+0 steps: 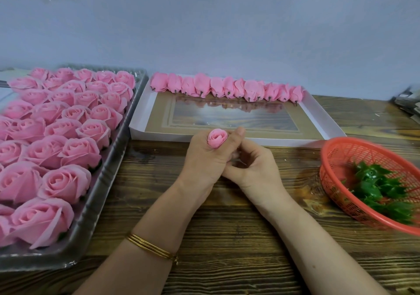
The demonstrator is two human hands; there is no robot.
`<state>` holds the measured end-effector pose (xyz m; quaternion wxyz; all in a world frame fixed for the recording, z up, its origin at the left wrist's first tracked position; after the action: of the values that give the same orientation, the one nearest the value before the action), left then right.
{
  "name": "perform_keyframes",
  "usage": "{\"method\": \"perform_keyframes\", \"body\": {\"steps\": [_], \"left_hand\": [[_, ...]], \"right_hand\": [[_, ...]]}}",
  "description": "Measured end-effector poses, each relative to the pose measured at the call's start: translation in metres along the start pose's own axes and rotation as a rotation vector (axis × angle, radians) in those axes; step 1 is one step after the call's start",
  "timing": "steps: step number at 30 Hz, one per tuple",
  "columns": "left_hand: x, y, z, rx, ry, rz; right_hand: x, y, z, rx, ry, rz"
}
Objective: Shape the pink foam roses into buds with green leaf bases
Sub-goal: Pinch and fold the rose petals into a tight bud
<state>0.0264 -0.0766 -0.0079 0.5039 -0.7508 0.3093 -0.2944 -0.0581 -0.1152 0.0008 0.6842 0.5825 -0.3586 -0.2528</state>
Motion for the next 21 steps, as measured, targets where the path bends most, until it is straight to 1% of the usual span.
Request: {"method": "perform_keyframes", "body": {"steps": [4, 8, 12, 16, 19, 21], "left_hand": [[-0.0005, -0.0012, -0.0016, 0.010, 0.036, 0.008], [-0.0019, -0.0055, -0.0039, 0.054, 0.122, 0.001], [-0.0009, -0.0047, 0.0011, 0.039, 0.053, -0.002], [-0.0010, 0.0000, 0.0019, 0.004, -0.026, 0.026], [-0.0019, -0.0004, -0.0002, -0.015, -0.015, 0.038], [-0.0020, -0.0006, -0.0007, -0.025, 0.007, 0.044]], "right_hand": [[0.0002, -0.0005, -0.0003, 0.041, 0.032, -0.013], [-0.0007, -0.0038, -0.0009, 0.067, 0.083, -0.042], [-0.0009, -0.0070, -0.0034, 0.093, 0.101, -0.068], [0.0015, -0.0051, -0.0021, 0.055, 0.014, -0.026], [0.0015, -0.0037, 0.0007, 0.054, -0.015, -0.002], [0.0012, -0.0042, 0.0007, 0.064, 0.008, -0.010]]}}
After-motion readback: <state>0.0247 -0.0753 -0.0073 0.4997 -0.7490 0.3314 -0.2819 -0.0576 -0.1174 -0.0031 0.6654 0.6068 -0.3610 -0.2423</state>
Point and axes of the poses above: each hand's wrist, its own x-axis towards the middle knuckle, its own z-axis out of the back of the hand, y = z × x, the point moved 8 cm from there along x, towards the middle knuckle, and after that the axes turned 5 degrees about -y, right-handed, at the moved point
